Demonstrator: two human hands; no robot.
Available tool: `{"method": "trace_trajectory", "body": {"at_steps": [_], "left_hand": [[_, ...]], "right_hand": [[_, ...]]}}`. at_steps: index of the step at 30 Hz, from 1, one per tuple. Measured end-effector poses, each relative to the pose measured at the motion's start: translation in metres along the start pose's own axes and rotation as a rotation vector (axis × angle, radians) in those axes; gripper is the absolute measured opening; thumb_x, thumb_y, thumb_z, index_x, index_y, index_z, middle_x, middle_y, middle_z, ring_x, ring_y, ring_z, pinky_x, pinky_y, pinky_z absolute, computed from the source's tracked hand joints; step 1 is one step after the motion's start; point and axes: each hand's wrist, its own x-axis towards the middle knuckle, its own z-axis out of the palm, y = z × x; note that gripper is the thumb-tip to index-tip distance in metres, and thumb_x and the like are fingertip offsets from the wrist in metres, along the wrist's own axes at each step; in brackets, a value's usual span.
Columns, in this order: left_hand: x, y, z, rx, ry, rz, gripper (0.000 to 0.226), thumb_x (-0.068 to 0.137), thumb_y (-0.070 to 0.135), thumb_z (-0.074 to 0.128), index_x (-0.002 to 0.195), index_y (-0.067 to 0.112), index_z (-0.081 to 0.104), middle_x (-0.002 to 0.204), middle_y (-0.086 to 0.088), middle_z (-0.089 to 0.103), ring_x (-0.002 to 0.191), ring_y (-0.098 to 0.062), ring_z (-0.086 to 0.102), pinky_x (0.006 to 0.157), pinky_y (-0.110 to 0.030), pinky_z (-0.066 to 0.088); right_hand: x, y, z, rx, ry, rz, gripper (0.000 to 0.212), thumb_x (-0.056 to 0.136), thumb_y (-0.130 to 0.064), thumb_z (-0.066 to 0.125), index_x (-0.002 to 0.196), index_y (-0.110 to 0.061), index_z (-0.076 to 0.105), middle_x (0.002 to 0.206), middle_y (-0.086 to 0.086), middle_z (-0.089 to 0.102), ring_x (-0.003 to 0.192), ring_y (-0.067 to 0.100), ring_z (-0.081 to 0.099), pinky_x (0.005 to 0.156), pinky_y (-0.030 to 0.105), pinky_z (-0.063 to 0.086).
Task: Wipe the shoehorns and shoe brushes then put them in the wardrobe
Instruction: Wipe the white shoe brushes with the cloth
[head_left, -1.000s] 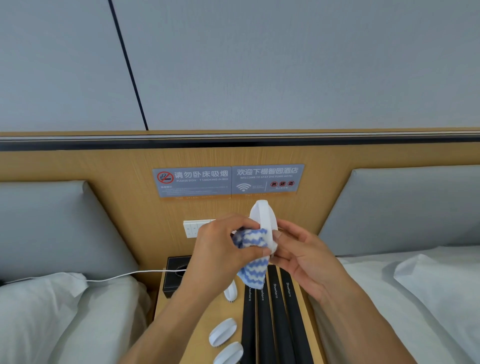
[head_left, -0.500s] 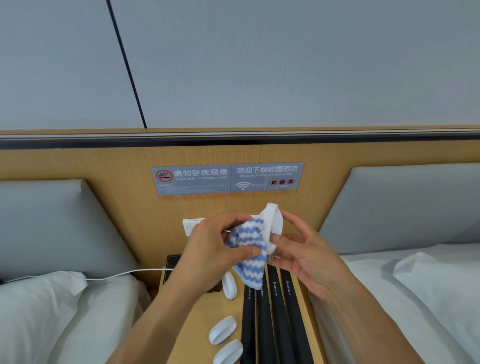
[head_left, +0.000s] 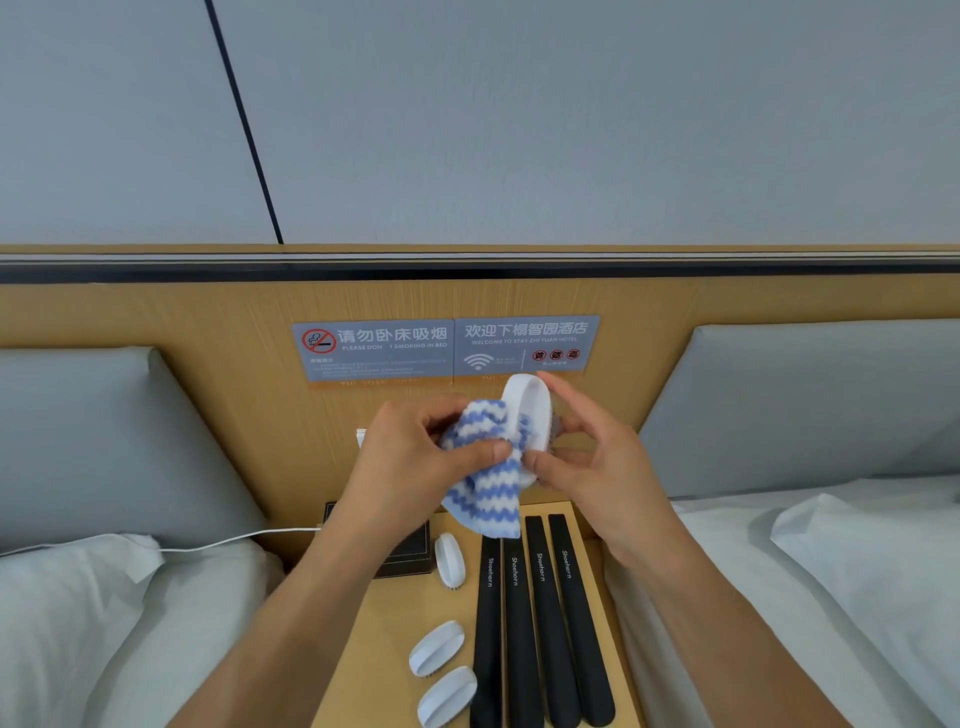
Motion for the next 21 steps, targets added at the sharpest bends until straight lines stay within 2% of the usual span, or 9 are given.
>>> {"method": "trace_trajectory", "body": {"at_steps": [3, 6, 8, 12, 14, 17, 21], "left_hand": [[0.007, 0.009, -0.006, -0.011, 0.015, 0.001, 0.018, 0.073, 0.027, 0.083, 0.088, 0.022, 0.075, 0.08, 0.008, 0.075, 0.073, -0.008, 0.072, 0.058, -0.02, 0.055], [0.015, 0.016, -0.012, 0.013, 0.029, -0.005, 0.02, 0.072, 0.03, 0.084, 0.086, 0.021, 0.073, 0.079, 0.008, 0.075, 0.072, -0.007, 0.071, 0.058, -0.02, 0.056], [0.017, 0.02, -0.012, 0.034, 0.007, 0.018, 0.023, 0.071, 0.03, 0.084, 0.088, 0.02, 0.071, 0.081, 0.008, 0.074, 0.075, -0.006, 0.071, 0.062, -0.021, 0.056], [0.013, 0.023, -0.007, 0.099, -0.029, 0.077, 0.025, 0.072, 0.029, 0.084, 0.091, 0.02, 0.069, 0.084, 0.008, 0.073, 0.077, -0.004, 0.07, 0.065, -0.025, 0.057], [0.011, 0.023, -0.006, 0.116, -0.023, 0.088, 0.022, 0.074, 0.027, 0.083, 0.089, 0.016, 0.069, 0.082, 0.004, 0.073, 0.076, -0.01, 0.07, 0.069, -0.036, 0.057], [0.01, 0.024, -0.007, 0.101, -0.01, 0.067, 0.02, 0.076, 0.026, 0.081, 0.085, 0.012, 0.07, 0.079, -0.002, 0.072, 0.076, -0.021, 0.07, 0.073, -0.05, 0.055], [0.012, 0.027, -0.009, 0.073, 0.037, 0.021, 0.02, 0.076, 0.031, 0.081, 0.082, 0.014, 0.072, 0.076, -0.003, 0.073, 0.074, -0.021, 0.07, 0.068, -0.044, 0.055]], "right_hand": [[0.002, -0.004, 0.0, -0.071, -0.036, -0.052, 0.078, 0.083, -0.007, 0.078, 0.135, -0.056, 0.049, 0.114, -0.025, 0.061, 0.112, 0.014, 0.066, 0.086, 0.041, 0.06], [0.005, -0.007, 0.001, -0.105, -0.019, -0.097, 0.077, 0.084, -0.008, 0.077, 0.136, -0.056, 0.048, 0.119, -0.023, 0.061, 0.111, 0.008, 0.067, 0.084, 0.035, 0.061], [0.007, -0.009, 0.002, -0.101, 0.024, -0.117, 0.073, 0.084, -0.009, 0.077, 0.137, -0.05, 0.05, 0.115, -0.02, 0.064, 0.108, 0.0, 0.065, 0.08, 0.026, 0.061], [0.01, -0.008, 0.002, -0.073, 0.069, -0.054, 0.063, 0.081, -0.015, 0.081, 0.135, -0.037, 0.056, 0.107, -0.013, 0.069, 0.096, -0.004, 0.068, 0.077, 0.021, 0.06], [0.009, -0.008, 0.001, -0.073, 0.047, -0.065, 0.051, 0.081, -0.015, 0.08, 0.125, -0.035, 0.063, 0.103, -0.015, 0.071, 0.092, -0.003, 0.07, 0.077, 0.019, 0.059], [0.006, -0.01, 0.002, -0.14, 0.031, -0.117, 0.049, 0.082, -0.013, 0.08, 0.118, -0.04, 0.065, 0.106, -0.018, 0.072, 0.094, 0.001, 0.07, 0.08, 0.022, 0.059], [0.004, -0.012, 0.002, -0.417, 0.093, -0.248, 0.052, 0.078, -0.009, 0.082, 0.124, -0.026, 0.067, 0.116, -0.01, 0.065, 0.106, 0.008, 0.063, 0.089, 0.034, 0.056]]}}
